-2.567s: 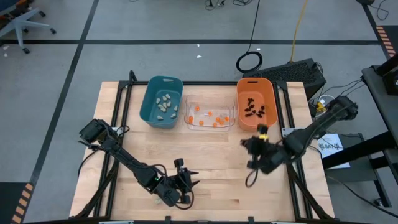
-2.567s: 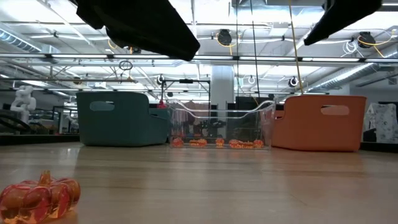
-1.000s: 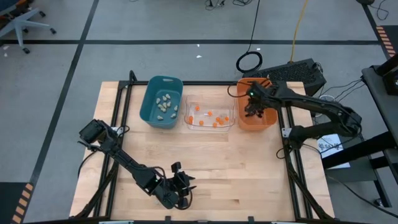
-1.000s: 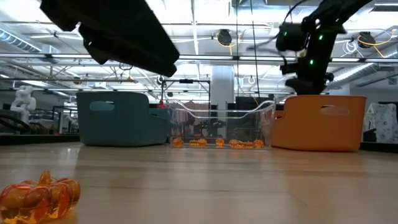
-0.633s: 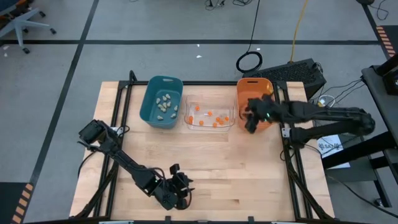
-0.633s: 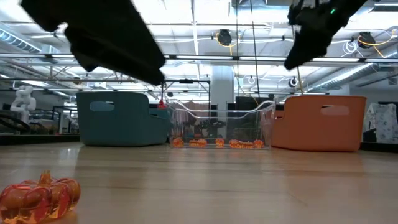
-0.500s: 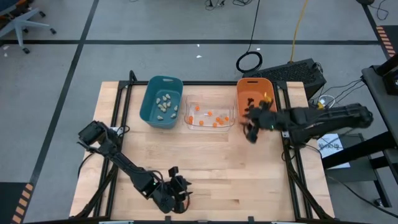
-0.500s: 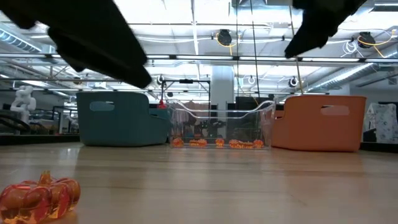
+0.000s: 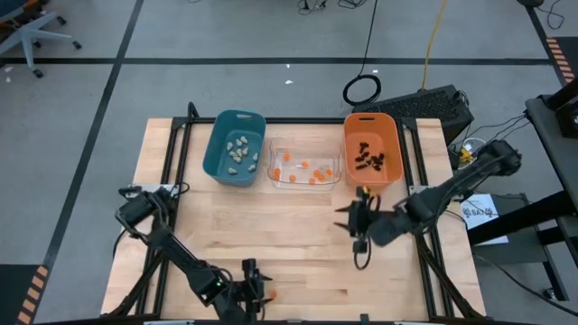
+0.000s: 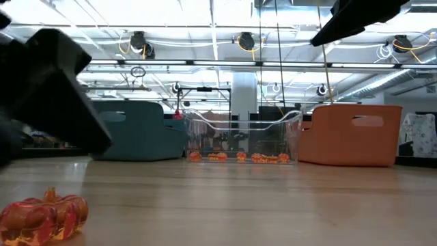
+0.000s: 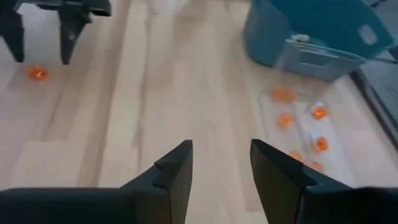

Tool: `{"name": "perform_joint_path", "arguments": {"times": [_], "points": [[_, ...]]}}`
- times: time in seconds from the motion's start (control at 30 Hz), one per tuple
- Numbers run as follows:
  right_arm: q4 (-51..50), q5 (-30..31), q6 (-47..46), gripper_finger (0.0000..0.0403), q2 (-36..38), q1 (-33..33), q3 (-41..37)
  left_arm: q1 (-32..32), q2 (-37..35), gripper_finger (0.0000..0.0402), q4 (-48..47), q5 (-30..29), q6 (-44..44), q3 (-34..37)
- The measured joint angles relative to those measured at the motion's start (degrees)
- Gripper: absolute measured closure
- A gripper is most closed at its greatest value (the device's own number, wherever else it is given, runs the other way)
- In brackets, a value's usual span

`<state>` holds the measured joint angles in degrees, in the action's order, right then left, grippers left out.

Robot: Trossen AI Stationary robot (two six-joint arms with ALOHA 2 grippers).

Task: Sort Halloween decoration
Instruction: Put the orange pumpkin toy into the transparent bin

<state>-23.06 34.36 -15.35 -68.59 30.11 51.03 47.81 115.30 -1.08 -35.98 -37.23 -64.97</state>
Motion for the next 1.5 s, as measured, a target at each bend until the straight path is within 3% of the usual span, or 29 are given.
{"name": "perform_joint_path", "arguments": {"times": [0.17, 0.47, 0.63, 1.2, 1.5], "points": [[3.94, 0.76, -0.36, 0.0259, -5.51, 2.76, -0.02, 0.00, 3.15, 0.0130, 4.16, 0.84, 4.70, 0.00], [5.91, 6.20, -4.08, 0.0259, -11.31, 4.93, -0.02, -0.17, 4.78, 0.0130, 4.64, 0.61, 4.69, -0.11], [9.83, 6.30, -3.54, 0.0259, -13.09, 4.98, -0.02, -0.17, 6.65, 0.0135, 7.88, 0.38, 4.67, -0.19], [15.51, 6.16, -1.73, 0.0259, -14.94, 6.15, -0.02, -0.48, 7.72, 0.0330, 8.15, 1.61, 0.61, 2.14], [15.56, 6.15, -2.08, 0.0259, -14.94, 6.81, -0.02, -0.95, 5.86, 0.0311, 10.78, 0.25, 8.27, 2.53]]}}
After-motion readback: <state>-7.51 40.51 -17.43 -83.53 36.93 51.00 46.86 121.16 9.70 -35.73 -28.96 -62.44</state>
